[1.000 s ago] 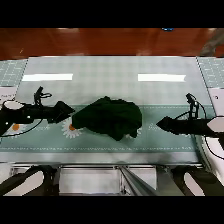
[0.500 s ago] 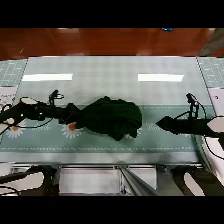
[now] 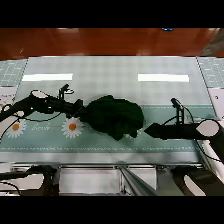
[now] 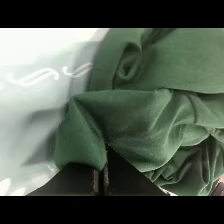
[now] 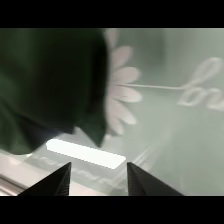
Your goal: Fold the shirts.
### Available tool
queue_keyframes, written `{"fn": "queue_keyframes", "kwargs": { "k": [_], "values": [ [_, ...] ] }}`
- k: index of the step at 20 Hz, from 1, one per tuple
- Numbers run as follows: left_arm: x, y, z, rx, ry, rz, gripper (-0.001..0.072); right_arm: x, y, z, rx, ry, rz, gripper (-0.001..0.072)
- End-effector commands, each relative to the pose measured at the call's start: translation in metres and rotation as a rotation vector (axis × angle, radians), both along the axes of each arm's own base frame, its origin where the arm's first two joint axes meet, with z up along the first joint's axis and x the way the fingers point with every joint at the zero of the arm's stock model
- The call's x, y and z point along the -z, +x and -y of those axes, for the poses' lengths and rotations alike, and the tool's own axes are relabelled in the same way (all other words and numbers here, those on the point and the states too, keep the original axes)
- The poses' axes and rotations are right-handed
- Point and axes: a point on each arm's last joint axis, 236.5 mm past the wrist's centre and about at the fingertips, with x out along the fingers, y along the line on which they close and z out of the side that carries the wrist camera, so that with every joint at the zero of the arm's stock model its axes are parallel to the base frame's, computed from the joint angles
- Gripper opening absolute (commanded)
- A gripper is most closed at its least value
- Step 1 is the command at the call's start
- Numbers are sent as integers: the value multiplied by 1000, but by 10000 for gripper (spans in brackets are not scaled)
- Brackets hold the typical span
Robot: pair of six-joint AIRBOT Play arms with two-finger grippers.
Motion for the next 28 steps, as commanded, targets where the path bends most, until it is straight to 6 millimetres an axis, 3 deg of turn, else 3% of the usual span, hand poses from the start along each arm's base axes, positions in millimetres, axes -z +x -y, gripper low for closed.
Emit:
{"fn": "queue_keyframes", "kwargs": {
  "k": [1,8,13,14,16,19,21,23,25,28],
  "values": [
    [-3,2,2,5,-7,8,22,-16,10,-40,13,101,74,408],
    [-3,2,2,5,-7,7,22,38,27,-36,65,19,-10,408],
    [-1,7,0,-13,5,17,22,53,73,-37,180,27,21,403],
    [-1,7,0,-13,5,17,21,54,80,-42,179,39,19,316],
    [-4,10,-2,-16,2,24,22,46,84,-60,101,81,20,27],
    [-40,33,-14,-25,-36,94,22,-10,96,-73,-84,110,122,30],
    [-87,61,-31,-59,-50,209,21,-68,122,-61,-109,96,237,29],
    [-151,89,-49,-100,-48,361,21,-133,143,-43,-125,55,360,29],
    [-228,105,-63,-128,-34,546,21,-202,156,-24,-141,-8,491,29],
    [-355,101,-79,-139,0,841,22,-308,150,-2,-181,-109,680,29]
  ]
}}
